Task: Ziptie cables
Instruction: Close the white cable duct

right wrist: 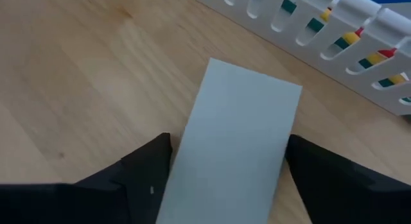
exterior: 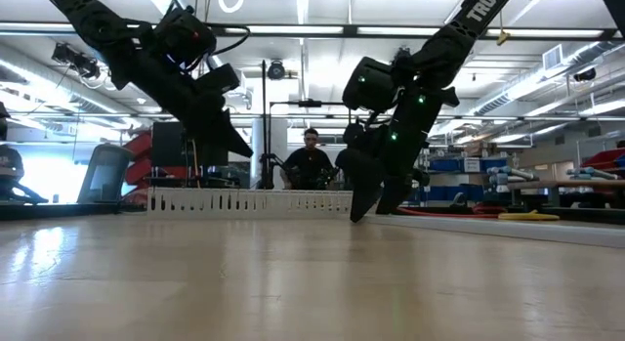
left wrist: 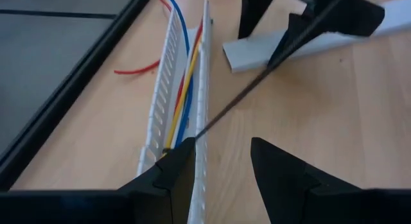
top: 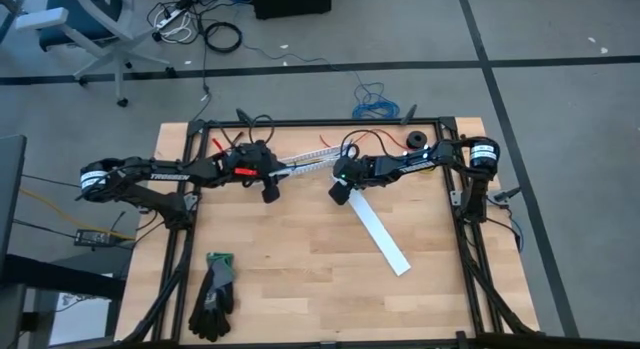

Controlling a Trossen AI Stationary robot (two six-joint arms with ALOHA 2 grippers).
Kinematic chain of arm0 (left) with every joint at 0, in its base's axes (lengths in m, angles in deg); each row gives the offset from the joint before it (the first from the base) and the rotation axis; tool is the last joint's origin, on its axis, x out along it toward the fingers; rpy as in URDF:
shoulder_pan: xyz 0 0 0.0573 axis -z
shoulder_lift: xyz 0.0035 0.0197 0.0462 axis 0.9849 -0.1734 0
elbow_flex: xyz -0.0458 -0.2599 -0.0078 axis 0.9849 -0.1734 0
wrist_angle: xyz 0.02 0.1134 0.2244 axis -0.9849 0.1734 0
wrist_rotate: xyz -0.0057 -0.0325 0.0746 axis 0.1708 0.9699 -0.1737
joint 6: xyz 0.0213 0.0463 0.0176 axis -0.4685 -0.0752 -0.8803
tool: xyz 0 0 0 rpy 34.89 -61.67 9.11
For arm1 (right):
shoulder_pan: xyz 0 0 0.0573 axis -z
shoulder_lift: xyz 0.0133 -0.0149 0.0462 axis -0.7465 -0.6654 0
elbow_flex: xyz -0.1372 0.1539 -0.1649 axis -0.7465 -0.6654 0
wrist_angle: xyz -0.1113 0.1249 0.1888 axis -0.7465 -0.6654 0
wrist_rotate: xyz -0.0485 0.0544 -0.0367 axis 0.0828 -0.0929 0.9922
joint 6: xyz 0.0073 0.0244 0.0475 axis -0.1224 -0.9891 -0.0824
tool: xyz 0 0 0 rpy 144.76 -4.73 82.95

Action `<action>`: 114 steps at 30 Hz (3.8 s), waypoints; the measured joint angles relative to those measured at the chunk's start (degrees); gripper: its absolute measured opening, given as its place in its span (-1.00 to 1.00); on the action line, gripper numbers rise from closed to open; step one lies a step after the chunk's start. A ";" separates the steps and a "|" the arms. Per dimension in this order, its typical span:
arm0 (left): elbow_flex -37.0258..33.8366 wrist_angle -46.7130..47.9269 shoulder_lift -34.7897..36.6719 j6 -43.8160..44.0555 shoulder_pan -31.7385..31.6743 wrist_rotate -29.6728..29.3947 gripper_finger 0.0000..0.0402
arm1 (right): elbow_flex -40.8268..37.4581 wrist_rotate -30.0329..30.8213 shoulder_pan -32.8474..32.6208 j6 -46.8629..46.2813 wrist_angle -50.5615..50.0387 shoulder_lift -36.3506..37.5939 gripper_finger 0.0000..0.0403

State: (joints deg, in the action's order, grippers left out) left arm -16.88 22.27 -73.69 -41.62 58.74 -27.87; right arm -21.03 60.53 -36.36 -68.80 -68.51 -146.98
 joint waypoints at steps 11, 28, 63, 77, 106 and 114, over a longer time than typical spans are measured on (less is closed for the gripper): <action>0.00 -6.05 0.01 -0.38 0.02 -0.36 -0.20 | -0.01 -0.87 -0.02 1.28 -0.32 -0.01 0.13; 2.92 -34.50 -0.82 -9.46 -0.41 -0.32 -0.20 | 0.03 -0.37 -2.22 1.42 -3.78 0.02 0.16; 33.90 -6.38 -42.28 -16.26 0.39 -3.42 -0.26 | -16.97 7.99 -19.85 -23.27 -8.24 16.85 0.17; 37.90 19.61 -40.91 -20.79 0.87 -0.19 -0.91 | -16.84 7.33 -19.80 -20.50 -8.44 16.94 0.17; 37.42 44.76 -28.00 -23.47 10.09 13.94 -0.85 | -16.77 7.31 -19.80 -15.60 -8.28 17.00 0.16; 37.48 44.23 -27.86 -23.34 10.16 14.42 -0.55 | -16.76 7.33 -19.80 -15.26 -8.19 17.00 0.16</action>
State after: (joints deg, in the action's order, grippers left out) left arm 20.60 66.49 -101.54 -64.95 68.90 -13.45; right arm -37.79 67.85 -56.16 -84.06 -76.71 -129.98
